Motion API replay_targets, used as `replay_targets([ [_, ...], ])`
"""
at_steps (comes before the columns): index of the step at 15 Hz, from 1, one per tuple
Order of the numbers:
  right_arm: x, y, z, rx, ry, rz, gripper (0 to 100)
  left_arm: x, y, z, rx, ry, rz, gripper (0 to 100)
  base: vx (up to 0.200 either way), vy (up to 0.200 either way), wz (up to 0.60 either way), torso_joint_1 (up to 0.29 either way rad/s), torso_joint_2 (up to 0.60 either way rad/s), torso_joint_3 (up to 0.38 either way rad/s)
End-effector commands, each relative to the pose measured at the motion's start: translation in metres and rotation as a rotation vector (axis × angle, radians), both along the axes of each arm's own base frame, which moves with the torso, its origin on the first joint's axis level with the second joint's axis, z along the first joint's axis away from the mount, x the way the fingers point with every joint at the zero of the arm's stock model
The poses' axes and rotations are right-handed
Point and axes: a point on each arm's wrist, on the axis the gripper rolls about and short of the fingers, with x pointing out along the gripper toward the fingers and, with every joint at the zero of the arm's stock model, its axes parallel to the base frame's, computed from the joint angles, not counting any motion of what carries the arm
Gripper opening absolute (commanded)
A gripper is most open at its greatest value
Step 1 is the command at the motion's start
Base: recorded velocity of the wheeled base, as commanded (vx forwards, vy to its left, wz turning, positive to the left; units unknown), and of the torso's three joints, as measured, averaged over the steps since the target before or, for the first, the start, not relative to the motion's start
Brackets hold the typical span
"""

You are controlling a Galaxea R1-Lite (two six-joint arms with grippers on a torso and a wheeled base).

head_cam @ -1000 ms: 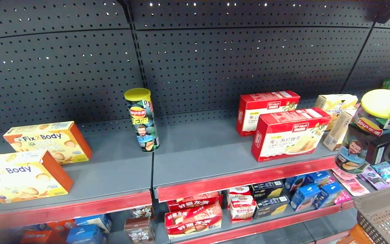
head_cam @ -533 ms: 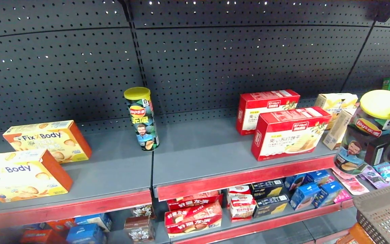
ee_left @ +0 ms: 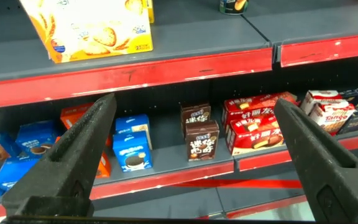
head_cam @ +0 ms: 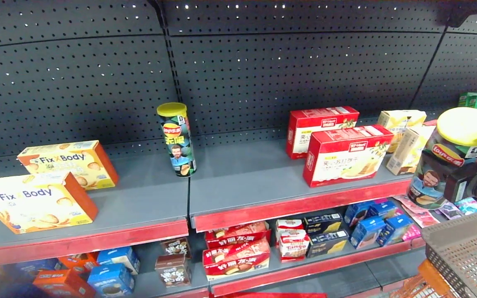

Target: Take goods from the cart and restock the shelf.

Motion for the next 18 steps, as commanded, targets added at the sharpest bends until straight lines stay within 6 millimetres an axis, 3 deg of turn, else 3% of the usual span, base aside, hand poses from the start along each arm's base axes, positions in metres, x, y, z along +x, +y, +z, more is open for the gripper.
replay_targets([
  [1,0.001,0.002,-0.001,-0.001,0.005,0.011,0,0.000,0.000,0.000,0.000,0.001,0.001,100,0.000,0.000,0.60,-0.002,0.01,0.002],
  [6,-0.001,0.004,0.000,-0.008,-0.004,0.020,0,0.000,0.000,0.000,0.000,-0.001,0.001,100,0.000,0.000,0.60,0.004,0.01,0.003],
  [15,-0.004,0.003,0.008,-0.003,-0.041,0.017,0,0.000,0.000,0.000,0.002,0.001,0.001,100,0.000,0.000,0.00,0.000,0.00,0.000],
  [18,-0.014,0.002,0.012,-0.001,-0.053,0.018,0,0.000,0.000,0.000,0.002,0.001,0.001,100,0.000,0.000,0.00,0.000,0.00,0.000],
])
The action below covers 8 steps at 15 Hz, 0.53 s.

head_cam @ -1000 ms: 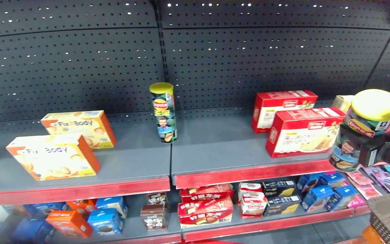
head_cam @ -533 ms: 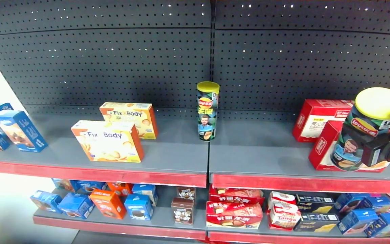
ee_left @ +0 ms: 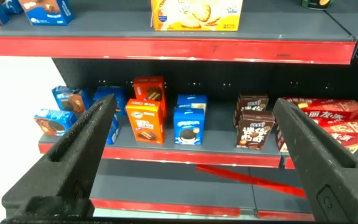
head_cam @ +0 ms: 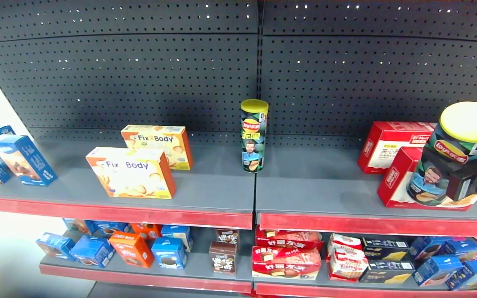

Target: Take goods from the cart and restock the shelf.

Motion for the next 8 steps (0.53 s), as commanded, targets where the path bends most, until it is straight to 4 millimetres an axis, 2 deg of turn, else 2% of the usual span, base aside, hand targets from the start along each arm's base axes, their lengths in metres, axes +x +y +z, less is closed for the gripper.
replay_targets([
  [1,-0.020,0.000,0.009,0.004,-0.030,0.017,0,0.000,0.000,0.000,0.000,0.000,0.001,100,0.000,0.000,0.00,0.000,0.00,0.000],
  [3,-0.053,-0.001,0.011,0.005,0.062,0.009,0,0.000,0.000,0.000,0.002,0.000,-0.001,100,0.000,0.000,0.00,0.000,0.00,0.000],
  [5,-0.074,-0.008,0.008,0.088,0.121,-0.069,0,0.000,0.000,0.000,0.003,0.000,-0.001,100,0.000,0.000,0.00,0.000,0.00,0.000],
  [8,-0.079,-0.014,0.009,0.226,0.096,-0.284,0,0.000,0.000,0.000,0.005,0.002,-0.004,100,0.000,0.000,0.00,0.000,0.00,0.000],
])
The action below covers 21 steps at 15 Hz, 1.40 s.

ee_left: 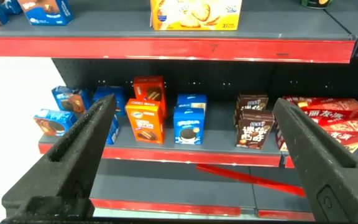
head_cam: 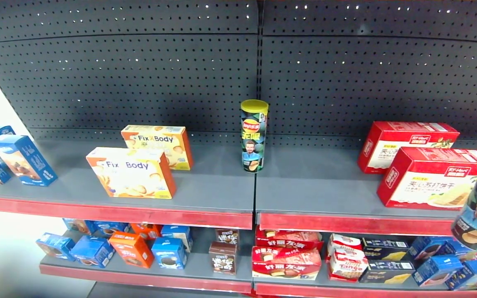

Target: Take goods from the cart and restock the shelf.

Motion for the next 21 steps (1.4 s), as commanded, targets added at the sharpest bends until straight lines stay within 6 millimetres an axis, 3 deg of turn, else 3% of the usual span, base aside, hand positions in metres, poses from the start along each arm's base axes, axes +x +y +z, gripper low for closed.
replay_targets([
  [1,-0.017,-0.005,0.004,0.073,-0.064,-0.094,0,0.000,0.000,0.000,0.001,0.003,0.000,100,0.000,0.000,0.00,0.000,0.00,0.000],
  [5,-0.043,-0.011,-0.019,0.086,-0.064,-0.192,0,0.012,0.000,0.003,0.081,0.156,-0.066,100,0.000,0.000,0.00,0.000,0.00,0.000],
  [8,-0.075,-0.017,-0.030,0.074,-0.041,-0.244,0,0.017,0.000,0.004,0.130,0.208,-0.171,100,0.000,0.000,0.00,0.000,0.00,0.000],
  [11,-0.111,-0.023,-0.024,0.030,0.041,-0.259,0,0.017,0.001,0.004,0.136,0.199,-0.201,100,0.000,0.000,0.00,0.000,0.00,0.000],
  [14,-0.129,-0.025,-0.019,0.023,0.076,-0.332,0,0.006,0.002,0.003,0.101,0.064,-0.136,100,0.000,0.000,0.00,0.000,0.00,0.000],
  [15,-0.138,-0.025,-0.020,0.026,0.060,-0.361,0,0.003,0.003,0.062,0.053,-0.045,-0.134,100,0.000,0.000,0.00,0.000,0.00,0.000],
  [16,-0.140,-0.025,-0.021,0.027,0.057,-0.364,0,0.011,0.001,0.086,0.004,-0.011,-0.196,100,0.000,0.000,0.00,0.000,0.00,0.000],
  [17,-0.142,-0.025,-0.022,0.026,0.064,-0.371,0,0.019,-0.001,0.096,-0.014,0.020,-0.267,100,0.000,0.000,0.00,0.000,0.00,0.000],
  [19,-0.143,-0.025,-0.022,0.027,0.063,-0.391,0,0.029,-0.006,0.096,0.006,0.082,-0.422,100,0.000,0.000,0.00,0.000,0.00,0.000],
  [21,-0.144,-0.024,-0.020,0.029,0.051,-0.396,0,0.051,-0.014,0.101,0.032,0.187,-0.517,100,0.000,0.000,0.00,0.000,0.00,0.000],
])
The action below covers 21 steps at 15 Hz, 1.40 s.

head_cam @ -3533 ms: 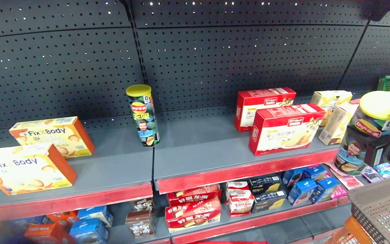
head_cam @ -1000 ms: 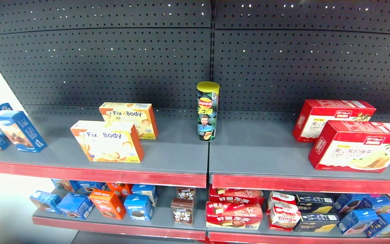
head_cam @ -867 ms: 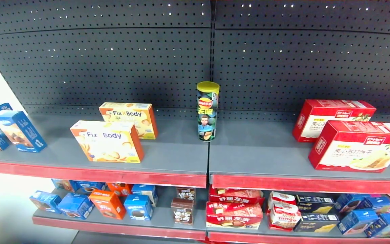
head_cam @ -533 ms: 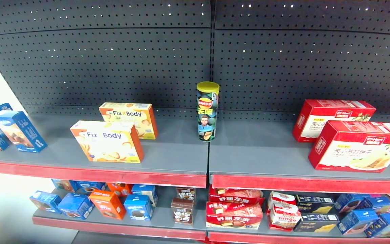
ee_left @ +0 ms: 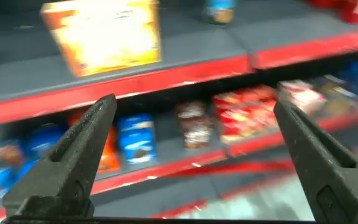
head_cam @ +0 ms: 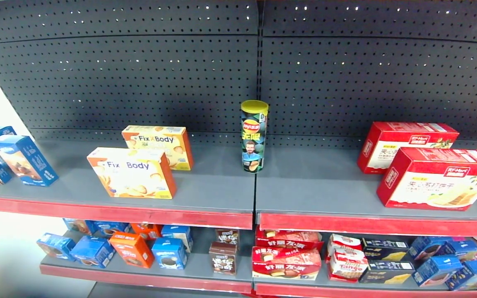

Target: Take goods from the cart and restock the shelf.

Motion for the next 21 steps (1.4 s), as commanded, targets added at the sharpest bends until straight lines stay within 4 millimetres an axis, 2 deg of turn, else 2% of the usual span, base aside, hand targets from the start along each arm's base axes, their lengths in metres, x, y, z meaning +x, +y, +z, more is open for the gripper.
replay_targets([
  [1,-0.002,0.000,0.002,0.000,-0.018,-0.006,0,0.048,-0.016,0.027,0.039,0.170,-0.125,100,0.000,0.000,0.00,0.000,0.00,0.000],
  [2,-0.003,0.000,0.002,0.000,-0.025,-0.007,0,0.074,-0.023,0.038,0.043,0.188,-0.125,100,0.000,0.000,0.00,0.000,0.00,0.000],
  [4,-0.005,0.000,0.003,0.000,-0.035,-0.012,0,0.108,-0.034,0.051,0.036,0.153,-0.123,100,0.000,0.000,0.00,0.000,0.00,0.000],
  [5,-0.009,0.001,0.005,-0.001,-0.058,-0.026,0,0.150,-0.046,0.052,0.025,0.095,-0.117,100,0.000,0.000,0.00,0.000,0.00,0.000],
  [7,-0.014,0.001,0.006,-0.001,-0.078,-0.026,0,0.182,-0.055,0.051,0.024,0.066,-0.117,100,0.000,0.000,0.00,0.000,0.00,0.000],
  [8,-0.014,0.001,0.006,-0.001,-0.078,-0.026,0,0.182,-0.055,0.051,0.024,0.066,-0.117,100,0.000,0.000,0.00,0.000,0.00,0.000],
  [9,-0.017,0.001,0.003,0.000,-0.089,-0.030,0,0.205,-0.063,0.054,0.067,0.061,-0.128,100,0.000,0.000,0.00,0.000,0.00,0.000],
  [10,-0.019,0.001,0.001,0.000,-0.086,-0.032,0,0.217,-0.071,0.055,0.072,0.065,-0.142,100,0.000,0.000,0.00,0.000,0.00,0.000],
  [14,-0.021,0.001,0.001,0.000,-0.083,-0.041,0,0.250,-0.095,0.046,0.086,0.106,-0.192,100,0.000,0.000,0.00,0.000,0.00,0.000],
  [17,-0.021,0.002,0.002,-0.001,-0.085,-0.050,0,0.286,-0.109,0.044,0.086,0.106,-0.194,100,0.000,0.000,0.00,0.000,0.00,0.000],
  [21,-0.020,0.002,0.003,-0.001,-0.081,-0.052,0,0.310,-0.122,0.034,0.064,0.140,-0.199,100,0.000,0.000,0.00,0.000,0.00,0.000],
])
